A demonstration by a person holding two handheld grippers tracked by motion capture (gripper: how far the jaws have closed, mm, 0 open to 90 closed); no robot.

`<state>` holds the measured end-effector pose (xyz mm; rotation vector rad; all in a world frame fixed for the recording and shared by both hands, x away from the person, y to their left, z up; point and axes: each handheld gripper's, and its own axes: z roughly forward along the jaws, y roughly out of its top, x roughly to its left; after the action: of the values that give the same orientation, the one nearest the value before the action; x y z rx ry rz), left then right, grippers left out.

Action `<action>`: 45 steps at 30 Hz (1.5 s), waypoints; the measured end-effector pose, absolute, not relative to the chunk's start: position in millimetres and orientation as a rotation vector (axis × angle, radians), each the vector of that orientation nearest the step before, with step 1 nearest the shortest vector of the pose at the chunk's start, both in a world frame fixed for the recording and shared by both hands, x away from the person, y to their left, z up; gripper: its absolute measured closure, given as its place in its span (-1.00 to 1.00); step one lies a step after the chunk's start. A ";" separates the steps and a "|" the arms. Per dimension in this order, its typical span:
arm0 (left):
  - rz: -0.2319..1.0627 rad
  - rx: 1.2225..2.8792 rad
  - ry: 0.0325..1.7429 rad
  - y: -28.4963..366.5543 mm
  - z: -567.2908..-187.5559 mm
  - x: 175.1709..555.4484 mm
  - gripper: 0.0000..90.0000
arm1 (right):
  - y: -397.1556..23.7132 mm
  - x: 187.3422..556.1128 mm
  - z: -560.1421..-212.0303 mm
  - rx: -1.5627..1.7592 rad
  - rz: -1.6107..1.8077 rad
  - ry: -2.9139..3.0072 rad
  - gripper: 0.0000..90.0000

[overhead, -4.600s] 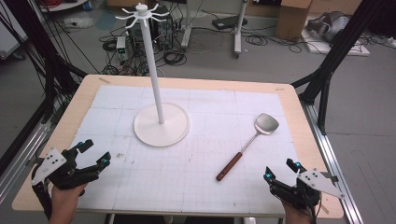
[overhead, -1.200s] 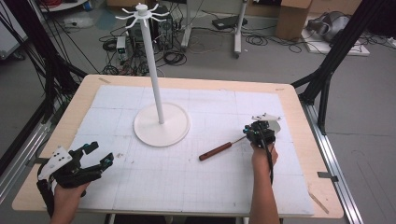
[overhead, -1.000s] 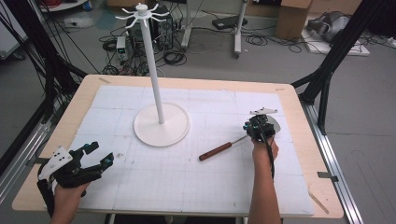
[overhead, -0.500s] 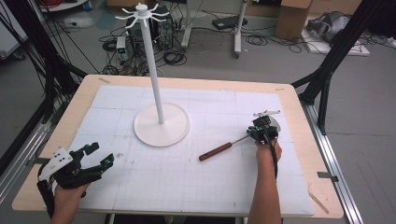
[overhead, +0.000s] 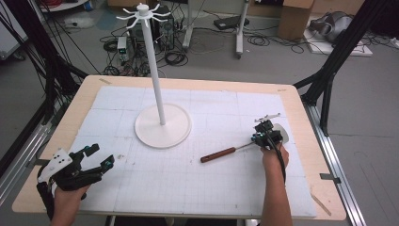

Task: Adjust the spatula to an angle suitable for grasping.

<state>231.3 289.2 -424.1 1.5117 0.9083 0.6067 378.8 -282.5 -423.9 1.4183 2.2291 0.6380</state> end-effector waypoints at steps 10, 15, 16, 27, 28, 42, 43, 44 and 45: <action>0.605 1.522 0.901 286.2 -424.0 230.7 -0.48 | -298.4 341.8 -424.5 1.429 0.713 2.267 0.99; 0.604 1.522 0.899 286.0 -423.7 230.1 -0.48 | -302.7 323.8 -425.7 1.402 0.733 2.271 0.99; 0.604 1.522 0.899 286.0 -423.7 230.1 -0.48 | -302.7 323.8 -425.7 1.402 0.733 2.271 0.99; 0.607 1.523 0.899 284.5 -423.6 229.6 -0.48 | -307.2 290.0 -428.7 1.403 0.795 2.254 0.99; 0.607 1.523 0.899 284.5 -423.6 229.6 -0.48 | -307.0 288.0 -428.8 1.401 0.796 2.255 0.99; 0.610 1.530 0.899 283.3 -423.5 229.0 -0.48 | -310.1 257.8 -432.7 1.398 0.891 2.264 0.99; 0.609 1.529 0.900 283.0 -423.5 228.9 -0.48 | -310.4 253.2 -433.3 1.398 0.912 2.270 0.99; 0.609 1.530 0.900 283.0 -423.5 228.9 -0.48 | -310.4 253.2 -433.3 1.398 0.912 2.270 0.99; 0.610 1.533 0.898 282.9 -423.5 229.0 -0.48 | -310.3 250.0 -434.1 1.384 0.922 2.276 0.99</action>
<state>229.0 282.9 -423.5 1.5325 0.8983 0.6098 250.0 -310.3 -434.1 1.3837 2.2764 0.9221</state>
